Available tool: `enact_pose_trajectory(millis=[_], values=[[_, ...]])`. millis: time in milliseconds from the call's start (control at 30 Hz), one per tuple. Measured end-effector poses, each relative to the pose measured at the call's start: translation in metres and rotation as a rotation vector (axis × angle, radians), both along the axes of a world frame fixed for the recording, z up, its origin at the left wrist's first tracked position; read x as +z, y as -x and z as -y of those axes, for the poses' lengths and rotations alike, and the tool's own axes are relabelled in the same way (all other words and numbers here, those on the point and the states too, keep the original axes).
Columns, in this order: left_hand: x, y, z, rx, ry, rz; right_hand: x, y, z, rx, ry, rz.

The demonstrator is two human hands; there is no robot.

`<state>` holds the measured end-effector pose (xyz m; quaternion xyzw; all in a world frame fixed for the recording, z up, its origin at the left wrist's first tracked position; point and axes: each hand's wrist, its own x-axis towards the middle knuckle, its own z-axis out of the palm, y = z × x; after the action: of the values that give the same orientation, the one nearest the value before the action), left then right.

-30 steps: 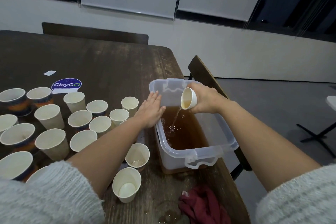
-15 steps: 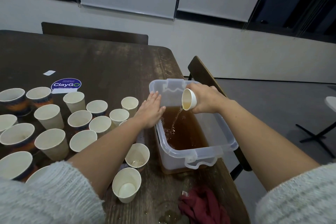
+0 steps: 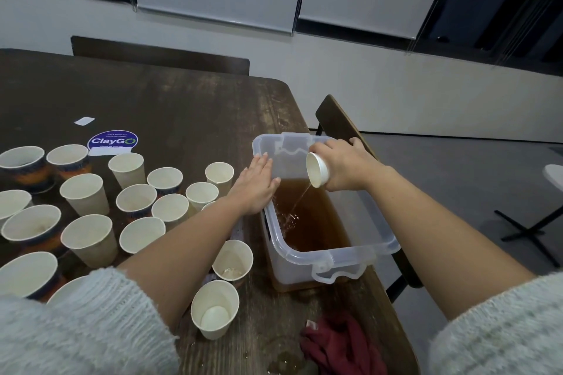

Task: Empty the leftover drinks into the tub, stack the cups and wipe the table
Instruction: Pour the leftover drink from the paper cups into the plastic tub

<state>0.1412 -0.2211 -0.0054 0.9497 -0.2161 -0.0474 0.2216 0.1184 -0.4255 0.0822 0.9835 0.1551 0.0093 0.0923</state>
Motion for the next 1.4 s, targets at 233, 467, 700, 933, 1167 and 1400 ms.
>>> enact_pose_trajectory(millis=[233, 467, 700, 933, 1167, 1400], values=[[0.004, 0.000, -0.005, -0.028, -0.037, 0.008, -0.001, -0.005, -0.010, -0.098, -0.193, 0.016], [0.049, 0.003, -0.060, 0.080, 0.599, -0.098, 0.012, -0.021, -0.066, -0.237, -1.006, -0.029], [0.079, 0.000, -0.198, 0.299, 0.821, -0.031, 0.018, -0.048, -0.224, 0.005, -1.190, -0.193], [0.078, 0.020, -0.356, 0.454, 0.947, 0.029, 0.005, -0.056, -0.392, 0.197, -1.197, -0.321], [0.047, 0.046, -0.477, 0.579, 0.952, 0.037, -0.033, -0.046, -0.520, 0.199, -1.149, -0.452], [0.003, 0.065, -0.542, 0.702, 0.958, -0.059, -0.080, -0.028, -0.594, 0.265, -0.940, -0.492]])
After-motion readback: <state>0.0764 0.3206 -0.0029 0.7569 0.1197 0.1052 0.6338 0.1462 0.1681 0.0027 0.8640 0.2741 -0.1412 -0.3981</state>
